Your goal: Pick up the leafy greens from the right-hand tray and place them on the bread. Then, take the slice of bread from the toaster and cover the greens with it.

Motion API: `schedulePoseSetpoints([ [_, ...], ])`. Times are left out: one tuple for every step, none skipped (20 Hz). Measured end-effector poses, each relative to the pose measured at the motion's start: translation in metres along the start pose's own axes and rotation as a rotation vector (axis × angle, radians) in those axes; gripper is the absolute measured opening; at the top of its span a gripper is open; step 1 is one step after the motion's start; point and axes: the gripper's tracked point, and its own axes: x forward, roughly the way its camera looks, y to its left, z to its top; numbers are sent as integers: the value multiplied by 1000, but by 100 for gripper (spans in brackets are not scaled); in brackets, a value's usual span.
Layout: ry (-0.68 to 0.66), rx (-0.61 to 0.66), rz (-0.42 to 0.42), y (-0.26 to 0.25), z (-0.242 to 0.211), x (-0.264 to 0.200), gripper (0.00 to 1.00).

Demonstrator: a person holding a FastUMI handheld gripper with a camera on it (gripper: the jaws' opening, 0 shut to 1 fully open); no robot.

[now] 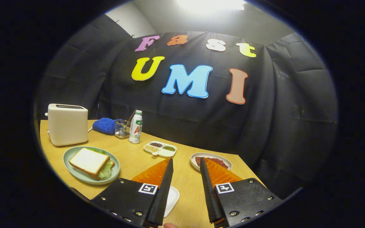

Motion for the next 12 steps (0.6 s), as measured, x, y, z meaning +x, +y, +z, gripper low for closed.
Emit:
schedulePoseSetpoints([
  [-4, 8, -15, -16, 0, -4, 52],
  [-3, 25, -45, -37, -2, -6, 52],
  [-1, 48, -67, -57, -7, -8, 52],
  [2, 68, -91, -78, -11, -9, 52],
  [3, 79, -121, -101, -16, -9, 52],
  [3, 82, -157, -127, -21, -11, 52],
  [10, 86, -185, -149, -28, -14, 52],
  [4, 86, -197, -167, -32, -16, 52],
  [-5, 82, -200, -182, -36, -16, 52],
  [-25, 78, -192, -196, -37, -15, 52],
  [-48, 71, -179, -208, -37, -12, 52],
  [-31, 55, -189, -223, -44, -9, 52],
])
